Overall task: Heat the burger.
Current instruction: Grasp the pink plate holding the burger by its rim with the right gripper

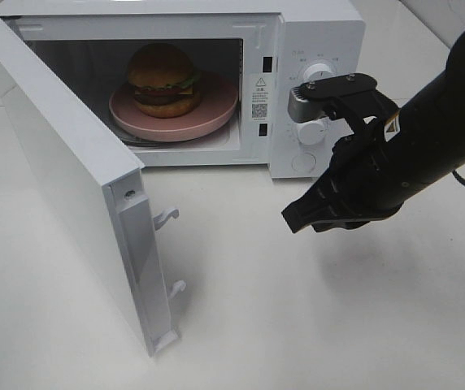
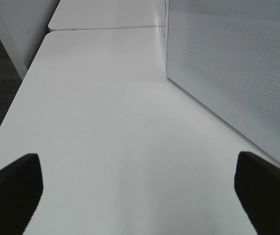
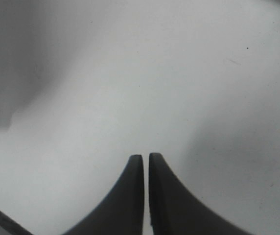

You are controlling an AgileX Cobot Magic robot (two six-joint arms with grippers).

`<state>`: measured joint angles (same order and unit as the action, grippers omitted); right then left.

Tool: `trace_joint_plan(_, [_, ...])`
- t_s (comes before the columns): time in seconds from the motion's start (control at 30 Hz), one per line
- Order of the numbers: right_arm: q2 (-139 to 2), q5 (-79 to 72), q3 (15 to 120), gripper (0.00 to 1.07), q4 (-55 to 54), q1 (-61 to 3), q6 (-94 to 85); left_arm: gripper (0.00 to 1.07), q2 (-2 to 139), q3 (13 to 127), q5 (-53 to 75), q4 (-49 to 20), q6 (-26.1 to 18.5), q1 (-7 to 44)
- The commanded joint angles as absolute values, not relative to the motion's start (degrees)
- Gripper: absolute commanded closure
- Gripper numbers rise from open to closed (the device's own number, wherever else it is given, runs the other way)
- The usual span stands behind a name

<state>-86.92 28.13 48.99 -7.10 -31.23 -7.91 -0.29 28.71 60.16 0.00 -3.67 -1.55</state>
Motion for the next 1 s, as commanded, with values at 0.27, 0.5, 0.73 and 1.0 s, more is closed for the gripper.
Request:
trace_joint_plan(0.27, [-86.4, 40.34, 55.81, 1.0, -2.12, -30.94, -26.81, 0.07, -1.38, 28.59, 59.64, 0.4, -3.9, -1.6])
trace_joint_plan(0.5, [-86.4, 43.95, 59.24, 0.98, 6.88, -30.94, -39.88, 0.07, -1.38, 28.59, 59.64, 0.4, -3.9, -1.6])
trace_joint_plan(0.73, [-86.4, 43.49, 60.33, 0.95, 13.75, -30.94, -54.2, 0.07, -1.38, 28.59, 59.64, 0.4, -3.9, -1.6])
trace_joint_plan(1.0, [-86.4, 40.91, 60.33, 0.86, 15.58, -30.94, -70.99, 0.07, -1.38, 28.59, 59.64, 0.4, -3.9, -1.6])
